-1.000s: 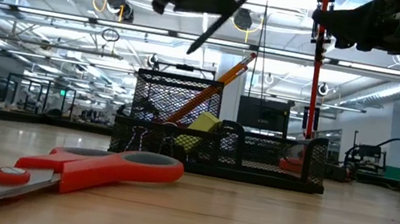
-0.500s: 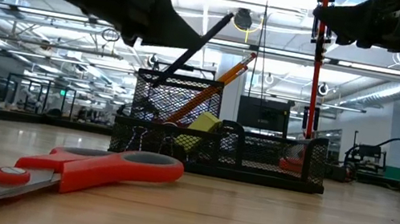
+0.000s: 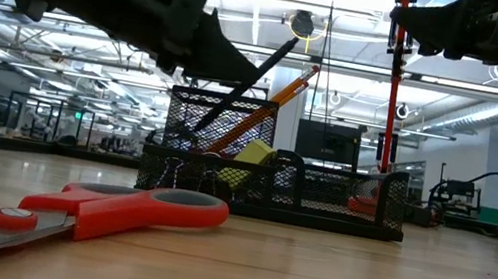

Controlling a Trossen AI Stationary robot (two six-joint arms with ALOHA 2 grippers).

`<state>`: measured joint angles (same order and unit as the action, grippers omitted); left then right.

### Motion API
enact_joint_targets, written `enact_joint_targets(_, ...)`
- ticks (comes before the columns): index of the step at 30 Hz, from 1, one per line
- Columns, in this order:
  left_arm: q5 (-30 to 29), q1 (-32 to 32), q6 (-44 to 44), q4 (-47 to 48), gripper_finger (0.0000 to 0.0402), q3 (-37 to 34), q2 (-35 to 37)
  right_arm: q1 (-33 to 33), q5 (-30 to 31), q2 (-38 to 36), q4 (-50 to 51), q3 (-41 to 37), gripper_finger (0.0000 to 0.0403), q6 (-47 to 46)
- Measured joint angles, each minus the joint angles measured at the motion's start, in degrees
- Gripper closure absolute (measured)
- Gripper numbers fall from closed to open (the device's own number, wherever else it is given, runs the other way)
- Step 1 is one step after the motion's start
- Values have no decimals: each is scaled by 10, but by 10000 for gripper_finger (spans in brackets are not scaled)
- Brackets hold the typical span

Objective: Pick and place office supplies into organizer
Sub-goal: Put the black pen into the black desk organizer

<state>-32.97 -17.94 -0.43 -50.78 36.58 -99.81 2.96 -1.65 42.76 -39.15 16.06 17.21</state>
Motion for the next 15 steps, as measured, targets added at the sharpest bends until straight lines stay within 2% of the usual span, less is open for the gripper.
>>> enact_joint_targets(8, 105, 34, 2, 5, 378, 0, 0, 0, 0, 0, 2, 0, 399, 0)
enact_joint_targets(15, 120, 52, -16, 18, 378, 0, 0, 0, 0, 0, 2, 0, 399, 0)
